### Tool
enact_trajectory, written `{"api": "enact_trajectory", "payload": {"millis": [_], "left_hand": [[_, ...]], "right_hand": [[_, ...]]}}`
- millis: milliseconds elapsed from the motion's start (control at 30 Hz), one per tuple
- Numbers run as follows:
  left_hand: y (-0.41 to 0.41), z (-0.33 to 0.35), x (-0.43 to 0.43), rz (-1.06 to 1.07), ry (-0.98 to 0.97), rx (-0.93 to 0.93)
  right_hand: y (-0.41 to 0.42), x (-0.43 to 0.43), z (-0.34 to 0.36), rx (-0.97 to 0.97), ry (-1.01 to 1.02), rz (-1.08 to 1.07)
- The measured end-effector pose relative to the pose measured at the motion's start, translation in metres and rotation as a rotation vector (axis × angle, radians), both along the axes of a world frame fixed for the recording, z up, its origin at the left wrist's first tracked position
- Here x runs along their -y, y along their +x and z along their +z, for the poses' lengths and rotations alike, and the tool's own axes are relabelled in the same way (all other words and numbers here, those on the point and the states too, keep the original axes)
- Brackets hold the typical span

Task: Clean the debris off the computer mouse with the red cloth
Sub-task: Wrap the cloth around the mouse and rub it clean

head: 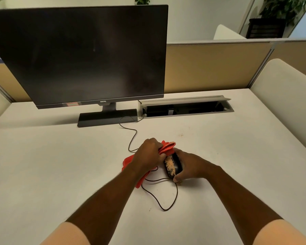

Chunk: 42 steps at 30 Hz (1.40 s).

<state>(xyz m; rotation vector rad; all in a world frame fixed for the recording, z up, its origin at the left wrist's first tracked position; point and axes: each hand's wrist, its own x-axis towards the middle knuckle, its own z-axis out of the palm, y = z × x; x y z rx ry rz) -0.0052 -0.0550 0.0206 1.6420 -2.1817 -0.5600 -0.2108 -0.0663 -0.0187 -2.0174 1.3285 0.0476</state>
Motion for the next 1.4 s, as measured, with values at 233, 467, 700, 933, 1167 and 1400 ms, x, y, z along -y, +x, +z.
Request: {"api": "enact_trajectory", "payload": {"millis": [233, 467, 700, 933, 1167, 1400], "left_hand": [[-0.013, 0.000, 0.003, -0.124, 0.000, 0.206], [0.009, 0.005, 0.004, -0.157, -0.022, 0.303], [-0.004, 0.014, 0.013, -0.054, 0.001, 0.142], [-0.020, 0.007, 0.008, -0.132, -0.006, 0.238], [0.006, 0.003, 0.004, -0.159, 0.049, 0.321], [0.014, 0.006, 0.009, -0.015, 0.068, 0.165]], "right_hand": [[-0.001, -0.001, 0.004, 0.028, 0.038, -0.033], [-0.002, -0.001, 0.005, -0.015, 0.023, -0.002], [0.000, -0.002, 0.008, 0.024, 0.044, -0.003], [-0.001, 0.000, 0.005, 0.032, 0.052, -0.024], [-0.003, -0.001, 0.004, -0.011, 0.033, -0.007], [-0.002, -0.001, 0.004, -0.021, 0.053, -0.022]]}}
